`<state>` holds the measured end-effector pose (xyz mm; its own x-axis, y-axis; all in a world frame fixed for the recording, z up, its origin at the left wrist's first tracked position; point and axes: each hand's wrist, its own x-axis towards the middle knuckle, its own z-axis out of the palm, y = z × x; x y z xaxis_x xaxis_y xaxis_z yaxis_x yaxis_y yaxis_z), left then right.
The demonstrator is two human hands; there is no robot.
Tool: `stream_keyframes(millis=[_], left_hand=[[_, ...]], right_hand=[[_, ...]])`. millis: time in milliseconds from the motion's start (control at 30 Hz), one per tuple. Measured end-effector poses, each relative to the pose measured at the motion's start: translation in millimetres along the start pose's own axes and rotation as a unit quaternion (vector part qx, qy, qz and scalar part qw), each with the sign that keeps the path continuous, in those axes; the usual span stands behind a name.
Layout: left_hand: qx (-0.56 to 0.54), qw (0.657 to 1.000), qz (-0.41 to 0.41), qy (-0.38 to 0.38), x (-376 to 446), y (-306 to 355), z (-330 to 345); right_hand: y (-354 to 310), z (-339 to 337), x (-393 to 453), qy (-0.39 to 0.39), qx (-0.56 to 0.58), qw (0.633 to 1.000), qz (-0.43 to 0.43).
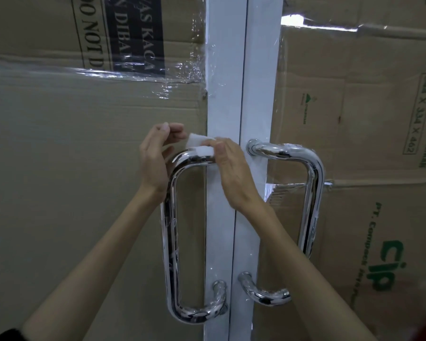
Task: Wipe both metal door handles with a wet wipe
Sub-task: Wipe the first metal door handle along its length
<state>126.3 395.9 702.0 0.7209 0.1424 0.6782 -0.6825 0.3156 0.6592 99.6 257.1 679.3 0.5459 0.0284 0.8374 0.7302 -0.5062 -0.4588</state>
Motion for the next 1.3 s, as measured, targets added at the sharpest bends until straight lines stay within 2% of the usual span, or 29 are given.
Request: stream_keyframes(millis=[133, 267, 333, 433, 533, 633, 700, 867, 900, 967, 1067, 1133, 1233, 1300], left_hand=[[-0.023, 1.000, 0.003, 0.009, 0.6, -1.1, -1.2], [-0.001, 1.000, 0.002, 0.001, 0.1, -1.3, -2.5], [-0.005, 1.000, 0.003, 0.002, 0.5, -1.3, -2.7], [-0.027, 1.000, 0.009, 0.003, -0.2, -1.2, -2.5], [-0.046, 0.999, 0.009, -0.005, -0.9, -1.3, -2.5], [-0.033, 0.999, 0.010, -0.002, 0.9, -2.4, -4.1], [-0.026, 1.000, 0.012, -0.003, 0.5, -3.3, -4.1], [-0.030, 0.999, 0.013, -0.010, -0.1, -3.1, -4.6], [-0.028, 0.999, 0.012, -0.012, -0.1, -2.8, -5.2], [-0.020, 1.000, 0.012, -0.018, -0.4, -1.8, -6.2], [-0.010, 1.000, 0.005, -0.024, -0.7, -0.5, -6.8], [-0.011, 1.000, 0.004, -0.025, -0.7, 0.6, -6.3], [-0.029, 0.999, 0.003, -0.022, -1.6, 2.6, -4.9], [-0.033, 0.999, 0.001, -0.017, -2.0, 3.0, -4.9]], right_hand=[[3.0, 2.3, -3.0, -0.005, 0.035, 0.999, -0.034], [12.4, -10.3, -0.3, 0.021, 0.082, 0.995, 0.045], [5.7, -7.5, 3.7, 0.016, 0.043, 0.998, 0.046], [-9.0, 4.9, 3.2, -0.024, -0.043, 0.999, -0.015], [-2.3, 9.4, -9.0, -0.008, -0.052, 0.996, -0.068], [12.4, 10.8, -26.7, 0.027, -0.022, 0.999, -0.022], [11.7, 16.9, -36.1, 0.025, -0.022, 0.999, -0.013], [4.2, 25.7, -41.2, 0.011, -0.137, 0.985, -0.109], [4.3, 25.6, -40.2, 0.020, -0.125, 0.987, -0.097], [2.1, 26.1, -37.2, 0.051, -0.035, 0.998, -0.017], [-9.2, 30.1, -32.4, 0.105, 0.126, 0.979, 0.120], [-15.2, 32.4, -32.9, 0.114, 0.113, 0.981, 0.112], [-18.0, 23.6, -26.6, 0.073, 0.024, 0.997, 0.033], [-13.4, 10.4, -11.5, 0.052, -0.029, 0.998, 0.030]])
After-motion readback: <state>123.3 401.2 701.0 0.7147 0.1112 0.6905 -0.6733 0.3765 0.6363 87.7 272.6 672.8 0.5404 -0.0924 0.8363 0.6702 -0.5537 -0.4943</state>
